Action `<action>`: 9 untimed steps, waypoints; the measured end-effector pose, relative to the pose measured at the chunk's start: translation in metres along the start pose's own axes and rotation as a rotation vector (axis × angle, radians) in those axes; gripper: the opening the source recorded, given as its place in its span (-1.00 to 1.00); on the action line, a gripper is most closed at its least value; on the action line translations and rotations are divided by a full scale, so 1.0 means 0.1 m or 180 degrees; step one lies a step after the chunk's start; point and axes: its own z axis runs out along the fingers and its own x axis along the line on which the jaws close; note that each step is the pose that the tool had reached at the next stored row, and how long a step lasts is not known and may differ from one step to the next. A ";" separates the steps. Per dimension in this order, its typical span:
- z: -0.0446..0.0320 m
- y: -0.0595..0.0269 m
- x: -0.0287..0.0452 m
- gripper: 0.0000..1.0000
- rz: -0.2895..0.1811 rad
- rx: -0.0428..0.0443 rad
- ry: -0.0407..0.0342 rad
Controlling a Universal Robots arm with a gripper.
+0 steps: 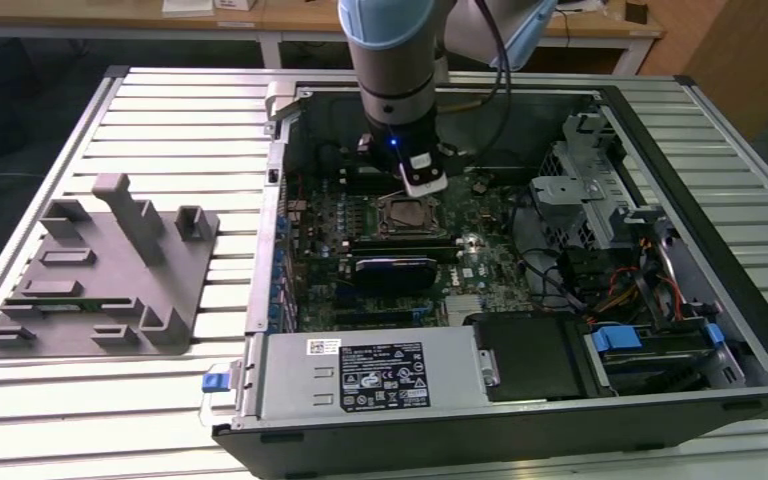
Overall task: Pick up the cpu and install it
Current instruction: 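Install the first cpu locking lever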
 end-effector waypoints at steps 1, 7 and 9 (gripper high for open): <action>0.005 -0.001 0.001 -0.79 -0.0009 -0.0002 0.0002; 0.009 -0.002 0.001 -0.79 -0.0027 -0.0004 0.0008; 0.010 -0.002 0.002 -0.79 -0.0038 -0.0005 0.0011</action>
